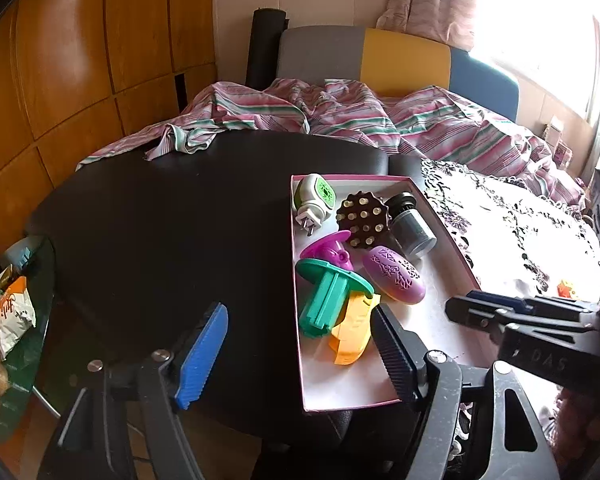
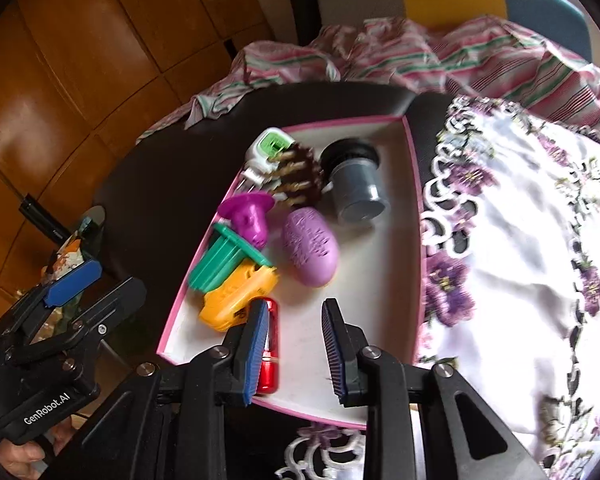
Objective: Organize rigid objects
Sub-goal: 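Lower the red cylinder into the tray and open the right tool, then move both tools back over the orange blocks and red puzzle piece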
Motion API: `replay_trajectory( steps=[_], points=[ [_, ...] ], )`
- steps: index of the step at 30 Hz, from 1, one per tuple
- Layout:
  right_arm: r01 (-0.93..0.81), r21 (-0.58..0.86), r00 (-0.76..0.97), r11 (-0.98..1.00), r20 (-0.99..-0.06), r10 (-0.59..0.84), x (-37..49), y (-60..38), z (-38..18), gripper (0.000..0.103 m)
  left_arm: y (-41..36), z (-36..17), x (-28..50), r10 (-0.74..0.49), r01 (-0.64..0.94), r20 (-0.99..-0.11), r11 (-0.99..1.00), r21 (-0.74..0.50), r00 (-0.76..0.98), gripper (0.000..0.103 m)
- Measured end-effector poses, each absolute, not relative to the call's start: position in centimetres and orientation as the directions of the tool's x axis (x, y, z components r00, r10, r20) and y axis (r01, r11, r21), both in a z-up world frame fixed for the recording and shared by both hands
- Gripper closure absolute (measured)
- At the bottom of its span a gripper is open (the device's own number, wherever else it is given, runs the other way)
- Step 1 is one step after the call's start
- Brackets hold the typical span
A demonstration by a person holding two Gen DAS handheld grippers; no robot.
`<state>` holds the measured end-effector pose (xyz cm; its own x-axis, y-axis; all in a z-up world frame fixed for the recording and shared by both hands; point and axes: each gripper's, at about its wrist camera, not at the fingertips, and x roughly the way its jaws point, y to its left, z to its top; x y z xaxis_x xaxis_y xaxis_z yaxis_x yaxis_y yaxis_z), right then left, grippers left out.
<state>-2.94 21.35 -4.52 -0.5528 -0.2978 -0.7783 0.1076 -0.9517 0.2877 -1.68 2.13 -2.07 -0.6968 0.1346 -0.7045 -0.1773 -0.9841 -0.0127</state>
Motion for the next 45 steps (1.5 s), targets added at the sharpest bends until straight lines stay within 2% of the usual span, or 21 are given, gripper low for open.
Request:
replay_trajectory(
  steps=[12, 35, 41, 45],
  points=[
    [0.008, 0.251, -0.600, -0.968, -0.773, -0.206, -2.4, 26.9, -3.4, 0.076, 4.1, -1.7, -1.1, 0.156, -0.228, -0.704, -0.974, 0.008, -0.693, 0.025],
    [-0.303, 0.200, -0.624, -0.932, -0.781, 0.035, 0.0, 41.8, -2.1, 0.076, 8.3, -1.8, -0.4, 0.214, -0.342, -0.717, -0.939, 0.036, -0.663, 0.025],
    [-0.412, 0.169, -0.620, -0.895, -0.772, 0.139, 0.9, 46.1, -3.3, 0.076, 9.0, -1.9, -0.3, 0.220, -0.359, -0.719, -0.932, 0.044, -0.659, 0.025],
    [-0.525, 0.239, -0.592, -0.817, -0.792, 0.149, 1.8, 49.2, -4.3, 0.076, 9.4, -1.8, -0.2, 0.223, -0.370, -0.718, -0.928, 0.052, -0.659, 0.025]
  ],
)
